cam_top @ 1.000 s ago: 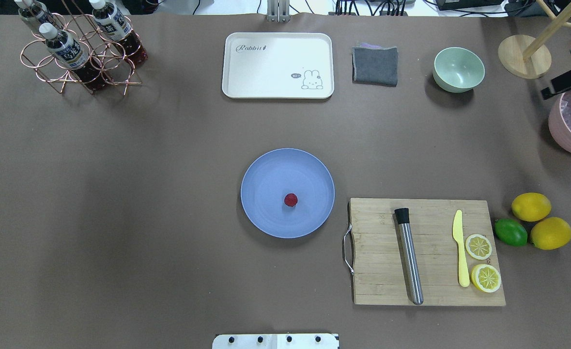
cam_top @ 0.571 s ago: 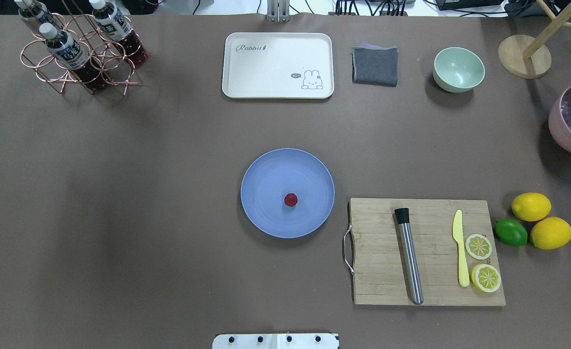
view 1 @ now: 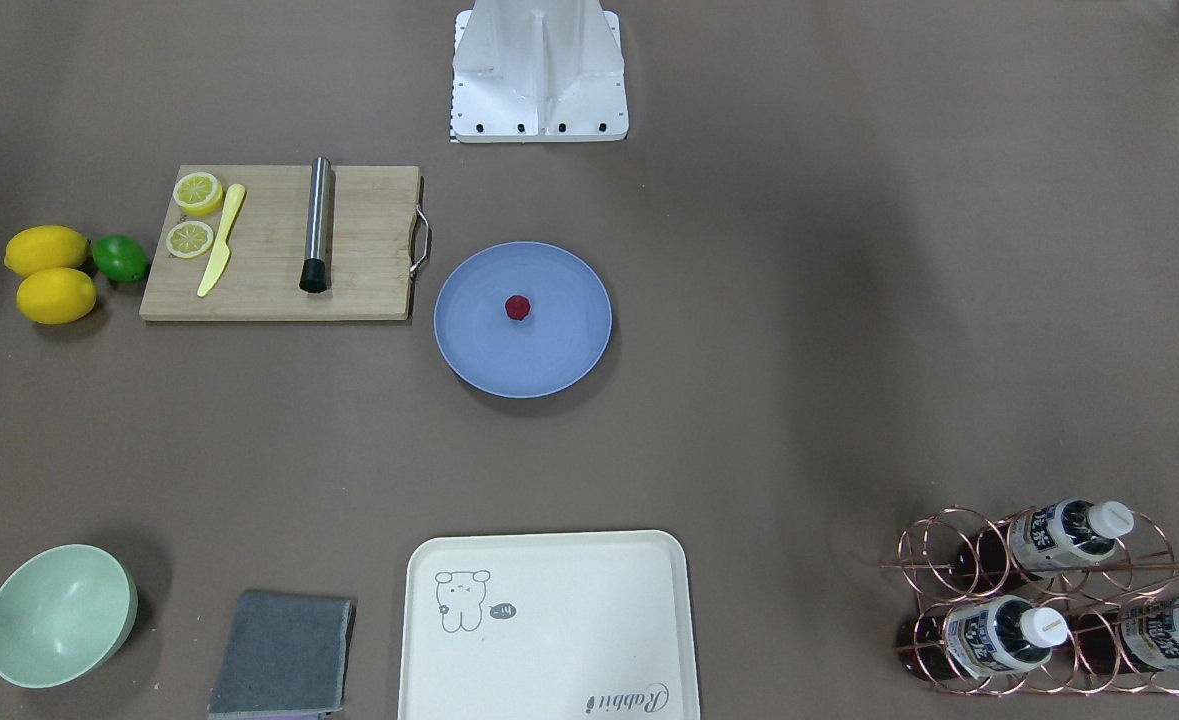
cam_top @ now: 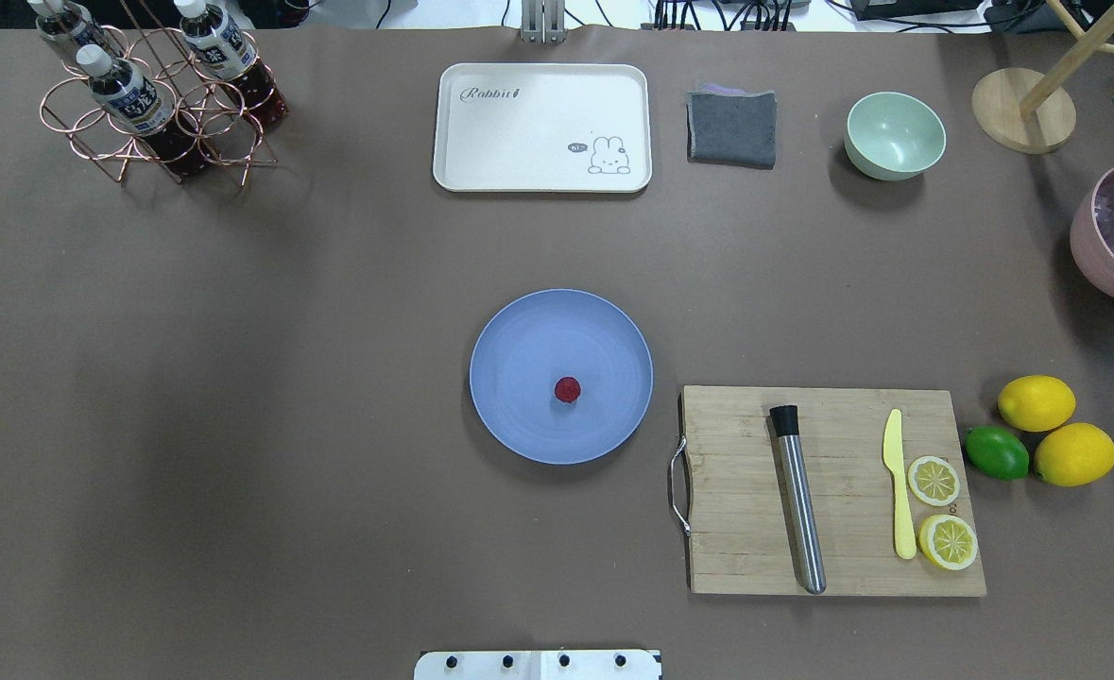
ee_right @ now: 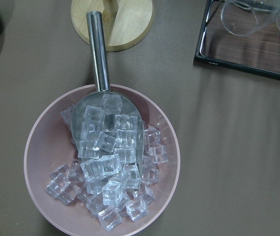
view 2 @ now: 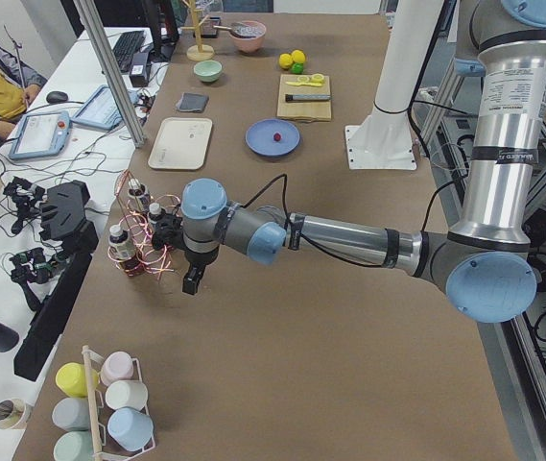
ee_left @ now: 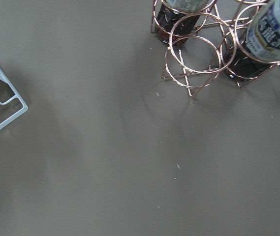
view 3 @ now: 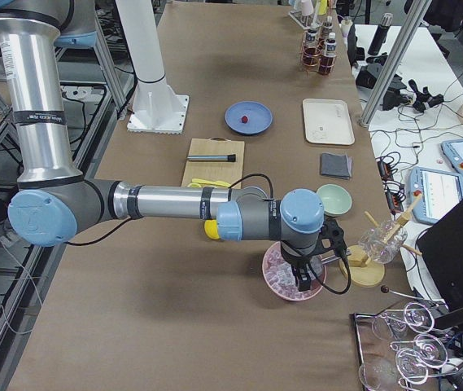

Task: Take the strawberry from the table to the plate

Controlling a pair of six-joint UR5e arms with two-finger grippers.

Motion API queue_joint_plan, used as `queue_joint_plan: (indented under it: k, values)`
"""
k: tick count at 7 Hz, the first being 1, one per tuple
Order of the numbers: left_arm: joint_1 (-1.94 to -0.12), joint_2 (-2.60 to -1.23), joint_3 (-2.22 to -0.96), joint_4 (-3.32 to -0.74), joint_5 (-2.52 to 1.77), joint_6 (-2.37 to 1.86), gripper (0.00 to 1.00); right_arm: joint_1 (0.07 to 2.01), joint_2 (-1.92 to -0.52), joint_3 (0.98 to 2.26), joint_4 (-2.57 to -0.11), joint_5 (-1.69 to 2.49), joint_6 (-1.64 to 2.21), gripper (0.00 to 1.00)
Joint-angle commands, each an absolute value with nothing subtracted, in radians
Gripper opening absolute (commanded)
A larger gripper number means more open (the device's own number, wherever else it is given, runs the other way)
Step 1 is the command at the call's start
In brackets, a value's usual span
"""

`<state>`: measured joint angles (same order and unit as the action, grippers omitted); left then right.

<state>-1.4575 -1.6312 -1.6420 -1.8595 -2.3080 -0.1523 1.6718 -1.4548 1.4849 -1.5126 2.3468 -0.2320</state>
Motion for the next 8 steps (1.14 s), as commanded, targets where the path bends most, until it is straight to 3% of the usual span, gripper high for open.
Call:
queue_joint_plan:
  k: [1, 8]
  values:
    - [-1.495, -1.606, -1.649, -1.864, -2.299, -0.153, 0.97, 1.671, -1.468, 1.491, -1.508, 2.336, -0.232, 1.0]
    - [-1.506, -1.585, -1.655, -1.871, -2.303, -0.155, 0.97, 1.638, -1.468, 1.502, -1.506, 2.309, -0.218, 1.0]
